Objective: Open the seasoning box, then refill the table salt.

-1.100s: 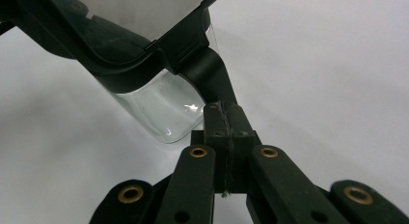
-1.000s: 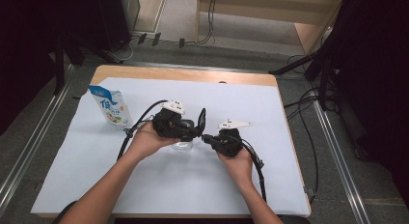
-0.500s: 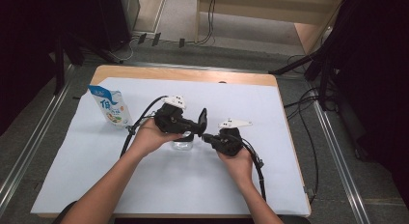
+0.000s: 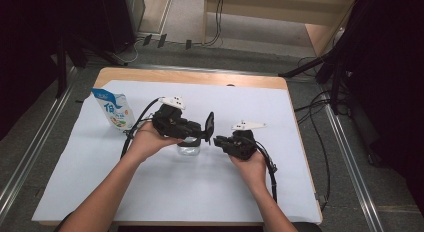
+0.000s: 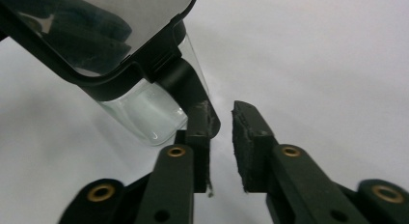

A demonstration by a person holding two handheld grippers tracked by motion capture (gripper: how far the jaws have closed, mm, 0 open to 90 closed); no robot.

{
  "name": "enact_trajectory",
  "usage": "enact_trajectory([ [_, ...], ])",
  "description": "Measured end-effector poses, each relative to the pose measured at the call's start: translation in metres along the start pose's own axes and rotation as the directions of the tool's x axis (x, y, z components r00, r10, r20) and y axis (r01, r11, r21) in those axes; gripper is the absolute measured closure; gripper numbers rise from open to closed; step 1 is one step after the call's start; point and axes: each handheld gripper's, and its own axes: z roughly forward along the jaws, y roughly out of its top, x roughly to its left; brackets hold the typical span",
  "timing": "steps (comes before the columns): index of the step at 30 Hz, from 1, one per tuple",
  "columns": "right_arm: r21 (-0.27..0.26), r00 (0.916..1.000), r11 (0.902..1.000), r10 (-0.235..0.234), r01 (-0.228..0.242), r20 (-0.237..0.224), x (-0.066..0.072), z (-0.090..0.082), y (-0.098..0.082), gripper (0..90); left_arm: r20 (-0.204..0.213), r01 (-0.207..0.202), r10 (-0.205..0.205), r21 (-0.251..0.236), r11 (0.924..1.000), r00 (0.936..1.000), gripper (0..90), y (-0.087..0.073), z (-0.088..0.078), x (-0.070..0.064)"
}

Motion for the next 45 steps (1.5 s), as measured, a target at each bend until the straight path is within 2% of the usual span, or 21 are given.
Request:
enact_trajectory([
  [2,-0.004,1.0,1.0,-0.004,0.004,0.0,-0.002,-0.002,0.001,72.3,-0.008,0.007,-0.007,0.003,1.0,0.9999,58.6,-0.002,-0.004,0.001],
  [5,-0.005,0.9999,1.0,-0.008,0.008,0.009,-0.006,-0.006,0.001,70.1,-0.023,0.019,-0.019,-0.005,0.9998,0.9996,54.3,-0.006,-0.011,0.003],
  [8,-0.023,0.9999,0.9997,0.003,-0.002,0.011,-0.01,-0.011,0.003,69.1,-0.041,0.059,-0.06,-0.023,0.998,0.9974,46.3,-0.01,-0.017,0.005],
  [11,-0.033,0.9999,0.9994,-0.002,0.003,0.013,-0.013,-0.017,0.004,68.0,-0.058,0.077,-0.079,-0.035,0.9964,0.9952,43.9,-0.013,-0.023,0.006],
  [13,-0.039,0.9999,0.9992,-0.007,0.007,0.015,-0.014,-0.019,0.005,66.3,-0.047,0.077,-0.079,-0.042,0.9961,0.9957,43.6,-0.015,-0.027,0.007],
  [17,-0.037,0.9996,0.9992,-0.012,0.013,0.024,-0.016,-0.02,0.004,62.3,-0.062,0.084,-0.087,-0.04,0.9957,0.9943,40.5,-0.02,-0.034,0.007],
  [22,-0.052,0.9998,0.9986,-0.004,0.005,0.02,-0.016,-0.022,0.005,60.9,-0.073,0.085,-0.088,-0.043,0.9955,0.9935,40.1,-0.027,-0.044,0.009],
  [28,-0.027,0.9999,0.9996,0.006,-0.005,0.014,-0.019,-0.021,0.003,60.1,-0.088,0.095,-0.1,-0.065,0.9934,0.9911,39.0,-0.033,-0.056,0.011],
  [33,-0.018,0.9996,0.9997,-0.014,0.015,0.024,-0.021,-0.019,0.003,59.4,-0.104,0.096,-0.103,-0.07,0.9929,0.9892,40.3,-0.038,-0.065,0.012],
  [41,-0.017,0.9993,0.9996,-0.02,0.02,0.033,-0.023,-0.018,0.003,59.3,-0.141,0.106,-0.116,-0.076,0.9914,0.9832,44.7,-0.045,-0.079,0.016],
  [45,-0.021,0.9994,0.9996,-0.016,0.017,0.031,-0.024,-0.018,0.003,58.9,-0.169,0.115,-0.128,-0.087,0.9896,0.9772,44.6,-0.05,-0.087,0.019],
])
